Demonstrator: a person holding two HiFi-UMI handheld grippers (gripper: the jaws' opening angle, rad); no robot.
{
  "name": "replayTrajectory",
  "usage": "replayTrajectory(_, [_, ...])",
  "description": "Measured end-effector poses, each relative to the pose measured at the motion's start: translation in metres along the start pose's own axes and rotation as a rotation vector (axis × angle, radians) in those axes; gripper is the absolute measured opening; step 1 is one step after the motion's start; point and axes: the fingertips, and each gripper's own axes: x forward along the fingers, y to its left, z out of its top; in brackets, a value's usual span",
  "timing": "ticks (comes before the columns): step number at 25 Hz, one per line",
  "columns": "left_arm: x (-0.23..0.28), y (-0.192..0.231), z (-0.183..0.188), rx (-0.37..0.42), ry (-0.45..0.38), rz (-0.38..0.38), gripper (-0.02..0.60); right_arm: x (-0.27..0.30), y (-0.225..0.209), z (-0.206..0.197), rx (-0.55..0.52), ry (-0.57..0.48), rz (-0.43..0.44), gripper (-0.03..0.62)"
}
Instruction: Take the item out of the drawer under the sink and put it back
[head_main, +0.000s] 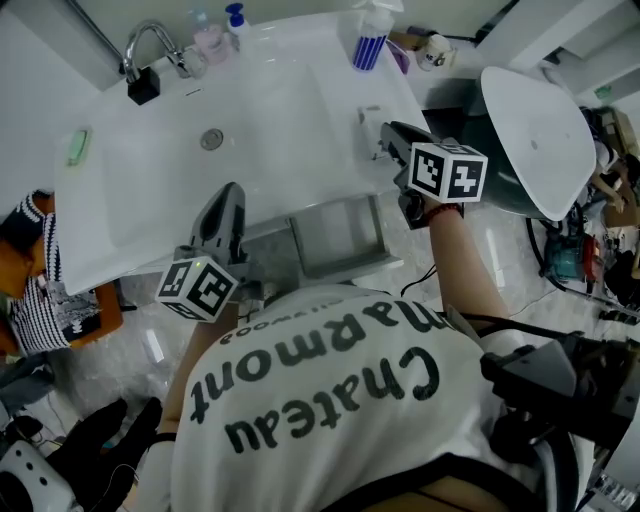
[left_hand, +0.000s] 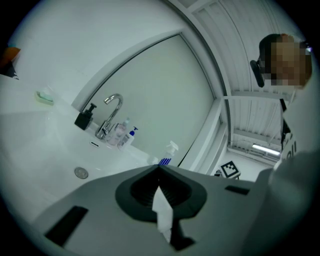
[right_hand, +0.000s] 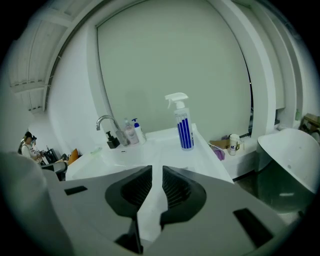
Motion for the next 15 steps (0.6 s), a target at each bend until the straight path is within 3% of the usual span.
replayTrajectory(9, [-0.009,0.009,0.01,0.011,0.035,-0.042,0.008,0.002,0.071,-0.022,0.057,-0.034,0.151,0.028])
replayTrajectory(15, [-0.017,0.026,-0.009,0.021,0.137,-0.071,0.008,0.007,0.111,-0.046,0.112,-0.051,0.18,0.012])
